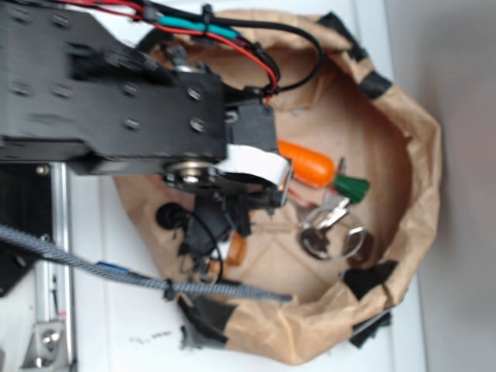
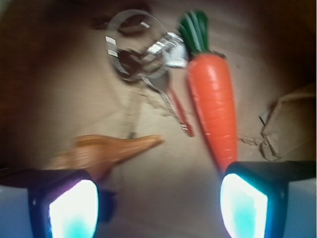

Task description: Grab the carrot.

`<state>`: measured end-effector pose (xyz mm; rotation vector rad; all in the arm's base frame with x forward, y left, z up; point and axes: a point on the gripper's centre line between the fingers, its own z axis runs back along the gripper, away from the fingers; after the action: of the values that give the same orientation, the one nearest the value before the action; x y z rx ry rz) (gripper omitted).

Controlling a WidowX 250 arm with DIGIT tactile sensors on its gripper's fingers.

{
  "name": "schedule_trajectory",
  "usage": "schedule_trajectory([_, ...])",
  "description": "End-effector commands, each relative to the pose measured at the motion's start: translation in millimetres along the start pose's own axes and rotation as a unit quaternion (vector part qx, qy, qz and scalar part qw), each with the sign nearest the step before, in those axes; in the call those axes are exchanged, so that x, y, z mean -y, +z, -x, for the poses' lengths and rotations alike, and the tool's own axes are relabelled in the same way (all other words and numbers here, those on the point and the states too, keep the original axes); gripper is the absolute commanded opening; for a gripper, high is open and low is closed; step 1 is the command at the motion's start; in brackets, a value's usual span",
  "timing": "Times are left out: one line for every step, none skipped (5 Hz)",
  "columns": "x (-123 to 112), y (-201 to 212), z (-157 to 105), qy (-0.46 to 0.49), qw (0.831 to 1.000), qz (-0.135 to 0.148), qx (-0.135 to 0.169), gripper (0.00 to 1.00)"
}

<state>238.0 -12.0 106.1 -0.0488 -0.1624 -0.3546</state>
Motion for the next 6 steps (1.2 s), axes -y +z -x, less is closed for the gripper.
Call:
schedule_trajectory([-25.3, -18.1, -14.3, 0.018, 0.999, -0.029, -0.012, 1.0])
schedule_trajectory([-48.2, -41.2, -27.1, 0.037, 0.998, -0.033, -0.038, 1.0])
schedule_trajectory([-62.1, -64.0, -44.2, 0.048, 0.997, -0.026, -0.059, 1.0])
schedule_trajectory([-53.2, -77.4, -47.5, 0.035, 0.994, -0.056, -0.084, 1.0])
schedule_trajectory([-40.7, -82.8, -42.2, 0.022, 0.993, -0.069, -0.098, 0.0])
schedule_trajectory([-41.5, -80.3, -39.4, 0.032, 0.992, -0.071, -0.096, 0.0])
